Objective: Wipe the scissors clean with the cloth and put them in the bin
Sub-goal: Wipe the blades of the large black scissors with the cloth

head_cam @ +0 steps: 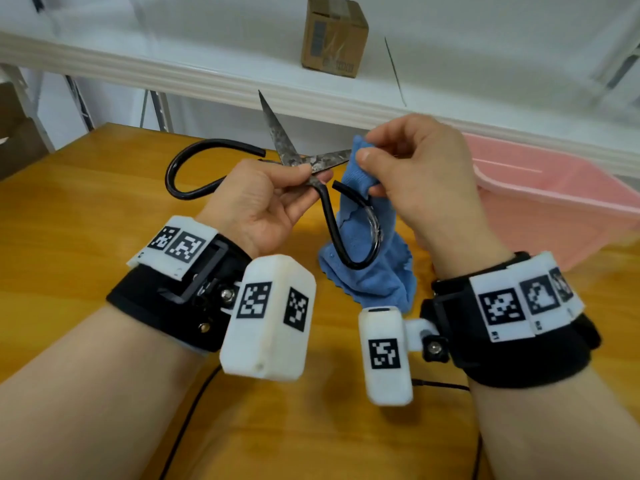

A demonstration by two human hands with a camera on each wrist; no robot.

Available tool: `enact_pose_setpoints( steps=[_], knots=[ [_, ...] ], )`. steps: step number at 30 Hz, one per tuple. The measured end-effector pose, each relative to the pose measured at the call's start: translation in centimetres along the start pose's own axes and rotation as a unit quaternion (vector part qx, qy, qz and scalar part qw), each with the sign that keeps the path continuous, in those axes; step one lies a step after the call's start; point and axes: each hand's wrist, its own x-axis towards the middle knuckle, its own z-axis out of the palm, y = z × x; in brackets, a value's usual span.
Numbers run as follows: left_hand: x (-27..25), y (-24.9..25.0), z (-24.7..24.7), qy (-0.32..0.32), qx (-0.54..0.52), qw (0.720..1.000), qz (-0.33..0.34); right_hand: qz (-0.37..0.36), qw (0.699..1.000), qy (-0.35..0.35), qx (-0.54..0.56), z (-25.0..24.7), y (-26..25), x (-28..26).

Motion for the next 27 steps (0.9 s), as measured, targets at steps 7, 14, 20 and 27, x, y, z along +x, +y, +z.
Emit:
enact_pose_setpoints(
  steps=[7,14,20,27],
  knots=[
    [-0.2,-1.1,0.2,-0.028,0.073,0.997,0.013,-0.097,0.978,-0.06,-0.177,1.7,-0.8,-1.6],
    [0.0,-1.6,0.4,-0.006,0.092,0.996,0.02,-0.06,0.982,-0.013,-0.176,1.7,0.1,-1.2],
    [0.0,-1.9,0.5,-0.002,0.101,0.995,0.025,-0.058,0.976,-0.018,-0.208,1.1,0.2,-0.8],
    [-0.3,-1.9,0.8,-0.002,0.119,0.992,0.029,-0.042,0.981,0.0,-0.188,1.0,0.5,-0.5]
  ],
)
